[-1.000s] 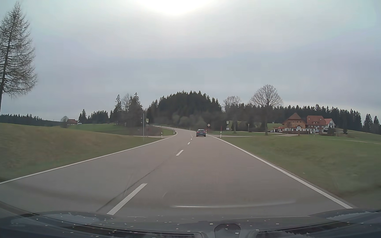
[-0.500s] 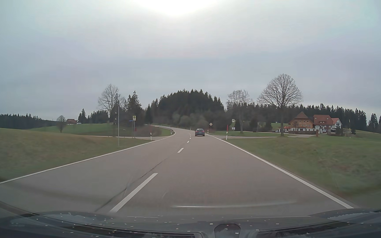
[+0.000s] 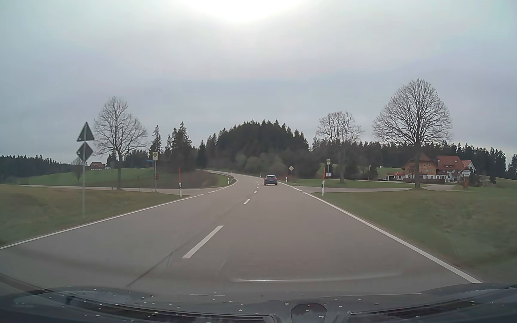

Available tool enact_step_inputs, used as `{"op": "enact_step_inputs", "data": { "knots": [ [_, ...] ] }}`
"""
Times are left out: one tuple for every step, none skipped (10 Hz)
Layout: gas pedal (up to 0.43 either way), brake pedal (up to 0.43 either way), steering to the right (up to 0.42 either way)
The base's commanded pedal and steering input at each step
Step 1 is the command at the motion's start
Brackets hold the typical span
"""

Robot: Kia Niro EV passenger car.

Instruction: Follow the waypoints while adhering to traffic rules and regulations

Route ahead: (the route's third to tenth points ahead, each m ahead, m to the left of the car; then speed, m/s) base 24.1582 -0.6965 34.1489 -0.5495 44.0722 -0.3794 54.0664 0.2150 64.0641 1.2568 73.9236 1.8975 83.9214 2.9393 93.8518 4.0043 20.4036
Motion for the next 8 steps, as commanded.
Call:
{"op": "enact_step_inputs", "data": {
  "knots": [
    [0.150, 0.000, -0.004],
    [0.169, 0.000, -0.004],
    [0.189, 0.000, -0.004],
    [0.197, 0.000, -0.004],
    [0.209, 0.000, -0.004],
    [0.209, 0.000, -0.004],
    [0.209, 0.000, -0.004],
    [0.209, 0.000, -0.004]
  ]
}}
